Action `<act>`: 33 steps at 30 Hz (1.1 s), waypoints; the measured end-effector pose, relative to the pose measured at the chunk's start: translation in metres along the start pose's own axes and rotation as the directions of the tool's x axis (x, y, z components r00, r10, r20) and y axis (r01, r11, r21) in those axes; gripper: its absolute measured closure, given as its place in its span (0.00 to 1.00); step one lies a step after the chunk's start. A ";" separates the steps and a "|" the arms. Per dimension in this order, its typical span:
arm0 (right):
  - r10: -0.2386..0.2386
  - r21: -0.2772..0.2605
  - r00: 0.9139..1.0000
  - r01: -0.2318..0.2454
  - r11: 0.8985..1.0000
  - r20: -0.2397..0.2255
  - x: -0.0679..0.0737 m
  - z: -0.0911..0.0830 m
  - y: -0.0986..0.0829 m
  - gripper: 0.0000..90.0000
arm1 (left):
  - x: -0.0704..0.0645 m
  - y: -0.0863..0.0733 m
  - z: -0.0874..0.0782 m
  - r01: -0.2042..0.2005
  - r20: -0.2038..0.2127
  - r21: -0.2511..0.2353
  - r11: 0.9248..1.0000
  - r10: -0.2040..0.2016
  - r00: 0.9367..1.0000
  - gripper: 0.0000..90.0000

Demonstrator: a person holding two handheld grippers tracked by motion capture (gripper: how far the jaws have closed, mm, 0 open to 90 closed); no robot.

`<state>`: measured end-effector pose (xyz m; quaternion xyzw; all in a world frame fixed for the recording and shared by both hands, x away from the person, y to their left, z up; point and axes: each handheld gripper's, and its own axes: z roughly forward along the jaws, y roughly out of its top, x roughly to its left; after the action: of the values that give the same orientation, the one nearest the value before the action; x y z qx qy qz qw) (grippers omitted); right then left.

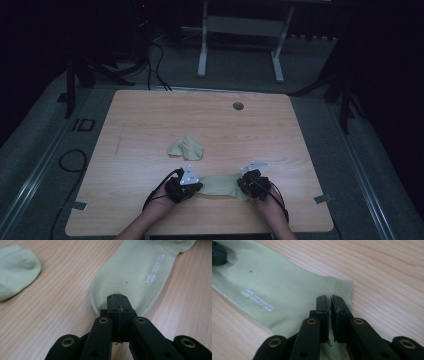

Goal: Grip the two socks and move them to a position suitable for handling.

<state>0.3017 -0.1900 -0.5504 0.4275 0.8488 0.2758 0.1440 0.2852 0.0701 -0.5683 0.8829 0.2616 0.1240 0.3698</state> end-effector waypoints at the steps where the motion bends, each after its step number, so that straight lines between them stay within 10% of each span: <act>1: 0.008 -0.001 1.000 -0.008 1.000 0.000 -0.003 -0.001 -0.002 0.94 | -0.001 0.001 0.002 0.002 0.001 -0.001 1.000 -0.002 1.000 0.99; 18: 0.074 -0.005 0.997 -0.074 0.997 0.016 -0.035 -0.016 -0.022 0.93 | -0.014 0.023 0.023 -0.009 0.048 -0.009 1.000 0.010 0.999 0.99; 33: 0.044 -0.004 0.998 -0.044 0.999 0.039 -0.034 -0.016 -0.021 0.89 | -0.017 0.027 0.025 -0.017 0.051 0.000 1.000 0.017 0.999 0.99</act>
<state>0.3000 -0.2330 -0.5497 0.4512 0.8357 0.2719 0.1552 0.2911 0.0302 -0.5671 0.8880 0.2447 0.1045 0.3750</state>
